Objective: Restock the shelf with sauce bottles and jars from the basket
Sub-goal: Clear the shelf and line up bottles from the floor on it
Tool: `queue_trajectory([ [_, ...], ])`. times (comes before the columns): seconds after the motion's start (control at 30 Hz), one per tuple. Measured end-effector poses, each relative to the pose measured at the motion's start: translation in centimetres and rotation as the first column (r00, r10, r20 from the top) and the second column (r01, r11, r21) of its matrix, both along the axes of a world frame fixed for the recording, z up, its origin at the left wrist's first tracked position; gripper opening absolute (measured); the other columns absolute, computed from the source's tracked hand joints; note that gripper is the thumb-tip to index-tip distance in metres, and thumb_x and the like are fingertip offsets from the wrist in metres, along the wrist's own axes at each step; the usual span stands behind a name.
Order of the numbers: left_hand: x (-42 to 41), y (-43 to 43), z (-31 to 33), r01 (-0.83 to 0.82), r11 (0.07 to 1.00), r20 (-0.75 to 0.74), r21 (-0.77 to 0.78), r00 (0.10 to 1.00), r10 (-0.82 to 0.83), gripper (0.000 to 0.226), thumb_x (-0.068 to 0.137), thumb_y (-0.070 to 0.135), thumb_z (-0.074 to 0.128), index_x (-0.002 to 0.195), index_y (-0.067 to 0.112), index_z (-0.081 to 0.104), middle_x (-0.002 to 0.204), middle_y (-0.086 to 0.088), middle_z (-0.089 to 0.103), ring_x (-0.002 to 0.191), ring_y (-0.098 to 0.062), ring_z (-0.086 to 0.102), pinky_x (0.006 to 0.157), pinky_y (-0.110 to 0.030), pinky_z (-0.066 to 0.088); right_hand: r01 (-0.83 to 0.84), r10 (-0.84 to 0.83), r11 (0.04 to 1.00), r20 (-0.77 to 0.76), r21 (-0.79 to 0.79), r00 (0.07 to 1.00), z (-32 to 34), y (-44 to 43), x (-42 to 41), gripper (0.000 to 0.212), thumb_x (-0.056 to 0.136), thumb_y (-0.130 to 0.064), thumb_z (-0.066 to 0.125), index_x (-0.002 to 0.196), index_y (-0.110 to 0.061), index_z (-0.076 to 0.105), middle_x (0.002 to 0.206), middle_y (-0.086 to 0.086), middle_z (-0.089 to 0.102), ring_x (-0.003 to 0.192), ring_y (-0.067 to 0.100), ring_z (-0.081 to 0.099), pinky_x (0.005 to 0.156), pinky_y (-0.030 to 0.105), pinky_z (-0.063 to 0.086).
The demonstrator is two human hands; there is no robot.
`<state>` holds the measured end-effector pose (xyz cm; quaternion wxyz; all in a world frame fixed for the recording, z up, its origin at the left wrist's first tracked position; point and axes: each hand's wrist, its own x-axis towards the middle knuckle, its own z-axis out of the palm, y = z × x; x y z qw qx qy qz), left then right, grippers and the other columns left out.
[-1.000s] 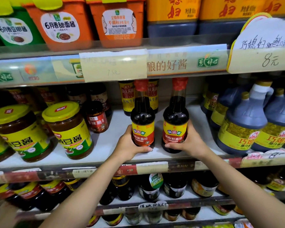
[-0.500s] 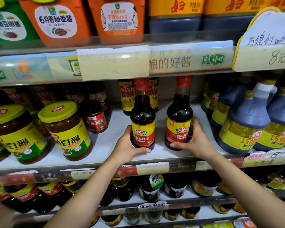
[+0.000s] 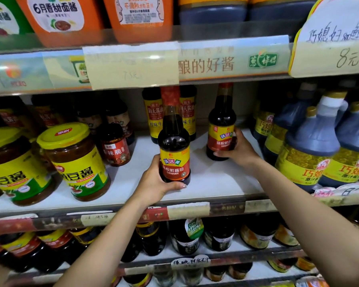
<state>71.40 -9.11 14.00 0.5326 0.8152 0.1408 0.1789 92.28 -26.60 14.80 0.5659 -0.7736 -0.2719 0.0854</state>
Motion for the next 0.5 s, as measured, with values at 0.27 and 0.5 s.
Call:
queue_trajectory([
  [0.27, 0.2, 0.2, -0.5, 0.006, 1.000, 0.036, -0.017, 0.999, -0.005, 0.074, 0.054, 0.019, 0.087, 0.105, 0.043, 0.040, 0.108, 0.020, 0.058, 0.104, -0.002, 0.056, 0.082, -0.020, 0.044, 0.058, -0.058, 0.997, -0.002, 0.047, 0.998, 0.0, 1.7, 2.8, 0.094, 0.064, -0.010, 0.082, 0.138, -0.013, 0.025, 0.136, 0.006, 0.046, 0.123, 0.021, 0.045, 0.099, 0.033, 0.038],
  [0.5, 0.4, 0.2, -0.9, 0.006, 0.999, 0.051, -0.046, 0.999, -0.004, 0.074, 0.045, 0.028, 0.087, 0.103, 0.044, 0.044, 0.106, 0.018, 0.062, 0.098, 0.003, 0.059, 0.081, -0.021, 0.046, 0.095, -0.095, 0.994, 0.004, 0.058, 0.995, 0.1, 3.4, 5.1, 0.091, 0.063, -0.010, 0.083, 0.138, -0.012, 0.031, 0.137, 0.009, 0.048, 0.125, 0.026, 0.045, 0.100, 0.034, 0.038],
])
